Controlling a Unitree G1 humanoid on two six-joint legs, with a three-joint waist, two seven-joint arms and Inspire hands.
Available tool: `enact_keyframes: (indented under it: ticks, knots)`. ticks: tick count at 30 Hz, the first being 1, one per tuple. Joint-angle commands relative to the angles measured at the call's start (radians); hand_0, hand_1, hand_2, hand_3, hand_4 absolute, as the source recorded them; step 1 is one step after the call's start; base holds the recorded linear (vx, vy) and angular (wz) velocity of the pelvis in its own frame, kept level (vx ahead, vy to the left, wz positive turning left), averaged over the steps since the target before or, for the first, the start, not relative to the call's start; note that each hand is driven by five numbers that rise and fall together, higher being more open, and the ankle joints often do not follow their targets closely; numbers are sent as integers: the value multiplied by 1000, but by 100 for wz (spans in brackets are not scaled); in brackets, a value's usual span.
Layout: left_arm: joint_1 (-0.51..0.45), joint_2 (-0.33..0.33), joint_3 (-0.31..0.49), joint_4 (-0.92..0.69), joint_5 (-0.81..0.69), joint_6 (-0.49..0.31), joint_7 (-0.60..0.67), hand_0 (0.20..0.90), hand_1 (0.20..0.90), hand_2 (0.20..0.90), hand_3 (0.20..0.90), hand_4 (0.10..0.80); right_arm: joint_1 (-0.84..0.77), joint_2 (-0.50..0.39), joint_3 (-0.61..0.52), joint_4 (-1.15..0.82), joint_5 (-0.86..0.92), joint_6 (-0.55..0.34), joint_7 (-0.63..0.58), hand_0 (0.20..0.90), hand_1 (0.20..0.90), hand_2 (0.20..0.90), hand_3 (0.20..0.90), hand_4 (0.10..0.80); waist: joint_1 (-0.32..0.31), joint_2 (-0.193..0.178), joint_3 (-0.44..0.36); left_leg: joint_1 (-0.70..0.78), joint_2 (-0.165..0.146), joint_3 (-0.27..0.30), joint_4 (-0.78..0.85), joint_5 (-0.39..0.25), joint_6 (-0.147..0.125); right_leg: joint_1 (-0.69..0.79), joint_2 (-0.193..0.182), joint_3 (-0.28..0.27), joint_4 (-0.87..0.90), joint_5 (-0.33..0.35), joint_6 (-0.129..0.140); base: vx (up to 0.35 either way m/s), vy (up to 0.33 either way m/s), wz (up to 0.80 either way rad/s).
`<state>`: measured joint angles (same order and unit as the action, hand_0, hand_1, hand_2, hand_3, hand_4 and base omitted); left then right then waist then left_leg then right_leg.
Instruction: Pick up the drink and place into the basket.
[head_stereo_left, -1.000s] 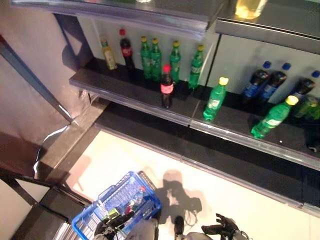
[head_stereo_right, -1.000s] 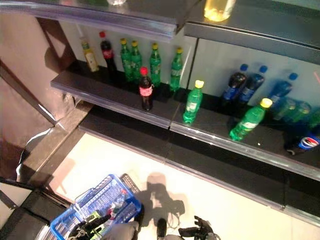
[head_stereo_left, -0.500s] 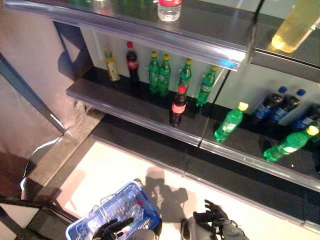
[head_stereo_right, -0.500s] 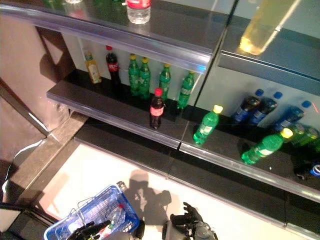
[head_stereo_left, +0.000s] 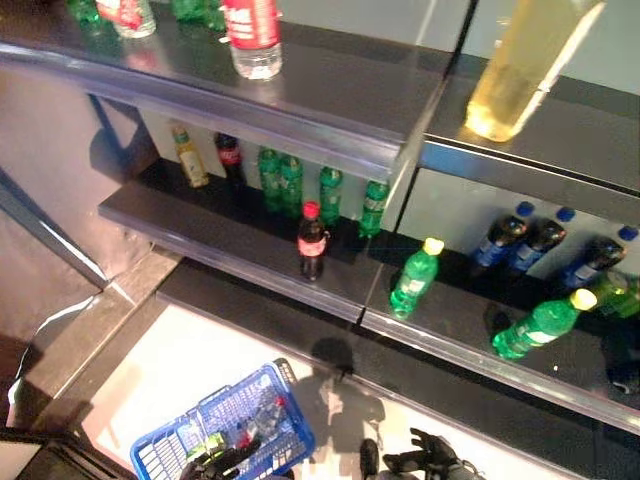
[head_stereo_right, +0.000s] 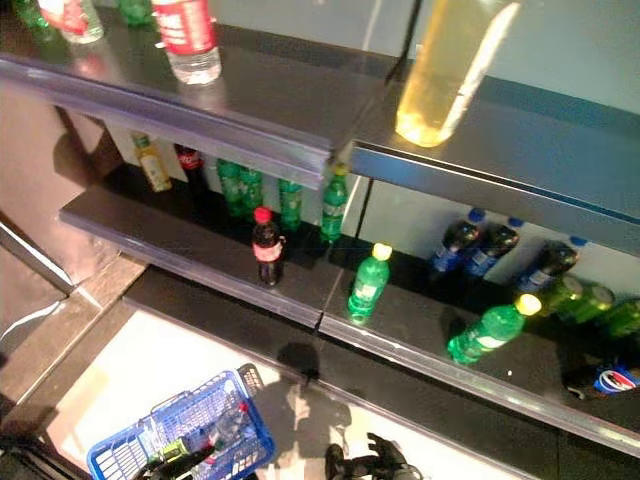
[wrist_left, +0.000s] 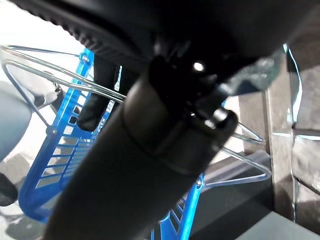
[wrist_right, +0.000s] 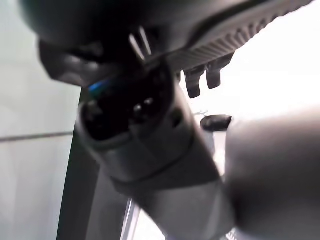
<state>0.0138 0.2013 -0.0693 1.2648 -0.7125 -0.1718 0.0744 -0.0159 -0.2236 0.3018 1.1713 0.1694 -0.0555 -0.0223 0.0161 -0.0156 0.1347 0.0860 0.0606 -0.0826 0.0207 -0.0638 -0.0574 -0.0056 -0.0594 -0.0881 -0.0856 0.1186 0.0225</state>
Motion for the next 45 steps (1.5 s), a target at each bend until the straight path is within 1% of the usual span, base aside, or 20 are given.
enact_keyframes:
  ticks: [1, 3, 7, 14, 16, 17, 18, 19, 22, 23, 26, 28, 29, 30, 32, 34, 36, 38, 41, 45]
  knots:
    - [4, -27, -20, -36, -9, -49, -44, 300, 300, 300, 200, 100, 26, -12, -12, 12, 20, -29, 10, 900, 900, 900, 900, 800, -4, -5, -3, -67, 43, 78, -43, 119, -14, -12, -75, -43, 78, -33, 56, -51, 190, 36]
    - [-7, -33, -34, -50, -10, -44, -50, 300, 300, 300, 200, 100, 26, -19, -25, 15, 55, -31, 1, 900, 900, 900, 900, 800, -21, 11, -3, -65, 44, 104, -51, 125, -23, -12, -95, -53, 77, -31, 63, -39, 243, 46]
    - [-1, -31, -32, -64, -20, -52, -57, 300, 300, 300, 200, 100, 32, -19, -25, 7, 8, -47, -6, 900, 900, 900, 900, 800, -35, 19, -3, -50, 22, 111, -40, 97, -11, -9, -109, -25, 87, -36, 74, 13, 186, 9]
    - [-11, -3, -19, -39, 11, -62, -92, 300, 300, 300, 200, 100, 50, -4, -20, -16, 31, -54, -34, 900, 900, 900, 900, 800, -67, 10, 14, -53, -30, 151, 54, 20, 32, -23, -169, 35, 120, -19, 114, 7, 195, -15]
    - [-19, 5, -14, -36, 16, -56, -93, 300, 300, 300, 200, 100, 62, -1, -32, -30, 34, -48, -36, 900, 900, 900, 900, 800, -84, 5, 24, -53, -47, 188, 64, -1, 40, -50, -211, 34, 95, 41, 137, -15, 132, -24]
    - [-19, 5, -14, -36, 16, -56, -93, 300, 300, 300, 200, 100, 62, -1, -32, -30, 34, -48, -36, 900, 900, 900, 900, 800, -83, 5, 24, -53, -47, 188, 64, -1, 40, -49, -211, 34, 94, 42, 137, -50, 79, -26]
    - [-24, 15, -18, -43, 27, -61, -98, 300, 300, 300, 200, 100, 67, 1, -39, -29, 0, -51, -27, 900, 900, 900, 900, 800, -93, 6, 30, -49, -51, 212, 53, -11, 44, -79, -241, 35, 83, 86, 150, -76, 54, -30]
    - [-26, 20, -22, -48, 30, -63, -96, 300, 300, 300, 200, 100, 67, 3, -39, -28, 2, -52, -24, 900, 900, 900, 900, 800, -94, 9, 33, -51, -49, 217, 49, -9, 47, -89, -243, 40, 97, 83, 148, -136, 57, -42]
    - [-46, 32, -27, -70, 39, -57, -85, 300, 300, 300, 200, 100, 58, -1, -45, -29, 29, -70, -14, 900, 900, 900, 900, 800, -88, 25, 35, -88, -36, 243, 62, 10, 64, -110, -234, 38, 204, 22, 123, -225, -22, -37]
    - [-62, 31, -30, -77, 28, -48, -71, 300, 300, 300, 200, 100, 43, -7, -39, -26, 15, -76, -17, 900, 900, 900, 900, 800, -76, 33, 33, -119, -33, 250, 76, 19, 74, -111, -226, 24, 256, -17, 104, -241, -76, 1]
    - [-82, 24, -30, -80, 28, -42, -59, 300, 300, 300, 200, 100, 20, -8, -24, -19, 52, -68, -10, 900, 900, 900, 900, 800, -59, 31, 28, -158, -35, 250, 91, 26, 73, -96, -220, 6, 225, -30, 94, -249, -174, 12]
    - [-90, 11, -40, -71, 26, -39, -46, 300, 300, 300, 200, 100, -12, 4, -5, -2, 51, -41, -10, 900, 900, 900, 900, 800, -50, 26, 22, -170, -26, 236, 76, 42, 57, -87, -191, 6, 167, -32, 100, -204, -328, -11]
    - [-87, 1, -46, -71, 17, -39, -39, 300, 300, 300, 200, 100, -17, -1, 7, -3, 26, -37, -4, 900, 900, 900, 900, 800, -52, 26, 21, -168, -15, 230, 66, 54, 48, -80, -171, 8, 150, -42, 97, -123, -209, -33]
    - [-86, 0, -48, -71, 14, -39, -37, 300, 300, 300, 200, 100, -17, -2, 10, -4, 21, -38, -3, 900, 900, 900, 900, 800, -52, 26, 22, -167, -13, 228, 64, 57, 46, -78, -167, 8, 147, -43, 96, -157, -220, -51]
    - [-77, -15, -62, -74, -15, -47, -30, 300, 300, 300, 200, 100, -19, -15, 32, -12, -2, -31, -4, 900, 900, 900, 900, 800, -51, 27, 23, -172, 7, 209, 60, 78, 21, -64, -144, 6, 120, -46, 86, -143, -170, -35]
    - [-64, -27, -59, -78, -56, -54, -30, 300, 300, 300, 200, 100, -14, -27, 31, -20, 51, -14, 7, 900, 900, 900, 900, 800, -47, 25, 23, -169, 20, 144, 61, 84, 7, -52, -118, 35, 115, -57, 71, -81, -110, -33]
    - [-40, -42, -51, -78, -68, -62, -29, 300, 300, 300, 200, 100, 0, -30, 26, -23, 18, -27, 12, 900, 900, 900, 900, 800, -45, 21, 18, -147, 34, 95, 35, 91, 6, -34, -98, 61, 116, -71, 61, -13, -68, -39]
    - [-32, -46, -52, -77, -55, -55, -16, 300, 300, 300, 200, 100, 16, -29, 25, -35, 10, -35, 22, 900, 900, 900, 900, 800, -52, 21, 12, -136, 54, 107, 19, 104, 0, -32, -89, 57, 129, -85, 55, -15, -41, -41]
    - [-36, -38, -57, -68, -57, -50, -19, 300, 300, 300, 200, 100, 25, -36, 33, -54, -19, -56, 11, 900, 900, 900, 900, 800, -51, 21, 17, -142, 56, 90, 37, 107, -8, -29, -84, 52, 144, -94, 47, -25, 8, -8]
    - [-31, -28, -47, -83, -50, -32, -12, 300, 300, 300, 200, 100, 39, -63, 63, -206, -95, -74, 7, 900, 900, 900, 900, 800, -61, 33, 18, -114, 57, 91, 6, 114, -13, -20, -89, 38, 148, -99, 50, -13, 53, -3]
